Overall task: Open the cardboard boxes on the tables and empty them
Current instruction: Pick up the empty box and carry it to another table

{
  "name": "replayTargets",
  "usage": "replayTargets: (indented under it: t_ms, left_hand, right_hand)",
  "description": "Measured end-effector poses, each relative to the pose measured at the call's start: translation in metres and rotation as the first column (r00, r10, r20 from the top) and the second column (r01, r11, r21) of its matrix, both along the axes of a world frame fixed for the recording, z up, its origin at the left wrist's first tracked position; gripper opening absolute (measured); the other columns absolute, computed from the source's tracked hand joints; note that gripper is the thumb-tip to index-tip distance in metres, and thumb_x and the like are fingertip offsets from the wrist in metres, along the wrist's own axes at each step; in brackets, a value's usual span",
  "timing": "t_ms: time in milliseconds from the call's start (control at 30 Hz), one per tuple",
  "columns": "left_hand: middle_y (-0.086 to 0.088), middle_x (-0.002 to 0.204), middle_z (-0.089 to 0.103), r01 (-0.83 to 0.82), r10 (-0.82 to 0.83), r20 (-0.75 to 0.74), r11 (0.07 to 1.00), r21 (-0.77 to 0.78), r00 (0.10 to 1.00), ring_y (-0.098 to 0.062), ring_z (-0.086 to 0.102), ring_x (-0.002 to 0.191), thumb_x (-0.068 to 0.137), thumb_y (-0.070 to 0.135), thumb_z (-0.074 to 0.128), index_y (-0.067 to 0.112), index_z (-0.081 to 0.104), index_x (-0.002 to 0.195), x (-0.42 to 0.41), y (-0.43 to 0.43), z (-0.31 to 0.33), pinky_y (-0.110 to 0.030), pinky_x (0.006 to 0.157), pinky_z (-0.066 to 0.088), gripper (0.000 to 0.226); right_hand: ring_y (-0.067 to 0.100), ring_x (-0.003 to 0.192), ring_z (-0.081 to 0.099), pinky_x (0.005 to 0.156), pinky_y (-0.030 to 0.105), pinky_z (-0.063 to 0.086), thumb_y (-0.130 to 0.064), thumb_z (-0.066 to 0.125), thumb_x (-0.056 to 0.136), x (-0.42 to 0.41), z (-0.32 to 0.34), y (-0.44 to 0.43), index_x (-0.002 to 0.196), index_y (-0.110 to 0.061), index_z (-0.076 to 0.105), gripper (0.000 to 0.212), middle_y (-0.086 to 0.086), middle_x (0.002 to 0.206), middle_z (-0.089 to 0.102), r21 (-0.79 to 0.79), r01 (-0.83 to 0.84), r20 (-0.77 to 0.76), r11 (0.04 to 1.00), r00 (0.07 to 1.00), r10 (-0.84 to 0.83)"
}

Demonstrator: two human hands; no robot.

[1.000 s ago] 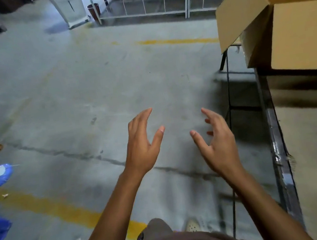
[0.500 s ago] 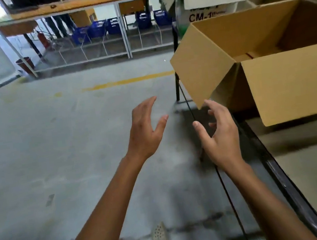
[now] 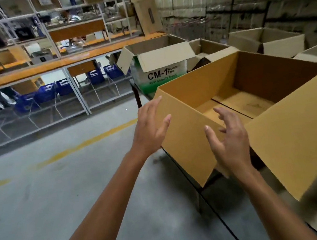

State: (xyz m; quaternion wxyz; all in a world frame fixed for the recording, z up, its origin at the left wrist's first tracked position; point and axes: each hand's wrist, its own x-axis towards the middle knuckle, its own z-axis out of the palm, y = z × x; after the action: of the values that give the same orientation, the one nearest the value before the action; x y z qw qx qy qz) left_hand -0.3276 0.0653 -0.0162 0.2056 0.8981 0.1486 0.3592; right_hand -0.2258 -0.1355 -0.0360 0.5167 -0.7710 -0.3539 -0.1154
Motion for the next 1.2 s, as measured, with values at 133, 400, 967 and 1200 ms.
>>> replayTargets:
  t_ms: [133,400,967,1200]
  left_hand:
    - [-0.008,0.142,0.05,0.069,-0.069,0.018,0.997,0.036,0.997,-0.023,0.044,0.131,0.098,0.04,0.05,0.012,0.042,0.148,0.066,0.046,0.017,-0.042,0.111,0.037,0.058]
    - [-0.009,0.141,0.05,0.16,-0.156,-0.045,0.978,0.133,0.987,-0.025,0.041,0.132,0.096,0.034,0.056,0.014,0.043,0.145,0.195,0.111,0.055,-0.045,0.11,0.038,0.054]
    - [-0.008,0.142,0.052,0.127,-0.125,-0.594,0.991,-0.039,0.795,-0.018,0.064,0.1,0.095,0.045,0.057,0.023,0.02,0.157,0.321,0.217,-0.032,-0.036,0.073,0.059,0.075]
    - [0.006,0.105,0.058,0.271,-0.476,-0.348,0.824,-0.498,0.807,-0.01,0.059,0.089,0.101,0.019,0.052,0.016,0.049,0.14,0.32,0.25,-0.041,-0.028,0.067,0.047,0.039]
  right_hand:
    - [0.024,0.13,0.05,0.096,0.052,0.054,-0.032,0.066,0.094,0.053,0.008,0.026,0.14,-0.021,0.053,0.048,0.005,0.148,0.047,-0.006,0.137,0.063,0.99,0.989,-0.137]
    - [0.025,0.142,0.039,0.105,0.046,0.045,-0.036,0.065,0.094,0.128,0.035,0.048,0.13,-0.021,0.064,0.039,0.007,0.155,0.041,-0.101,0.451,0.065,0.887,0.893,-0.446]
    - [0.026,0.137,0.047,0.109,0.04,0.041,-0.035,0.058,0.098,0.169,0.013,0.037,0.122,-0.015,0.069,0.034,0.01,0.149,0.051,-0.423,0.761,0.066,0.492,0.568,-0.821]
    - [0.012,0.088,0.058,0.072,0.025,0.045,-0.026,0.062,0.096,0.137,0.015,0.047,0.11,-0.016,0.074,0.02,0.004,0.107,0.072,-0.289,0.871,0.03,0.397,0.423,-0.906]
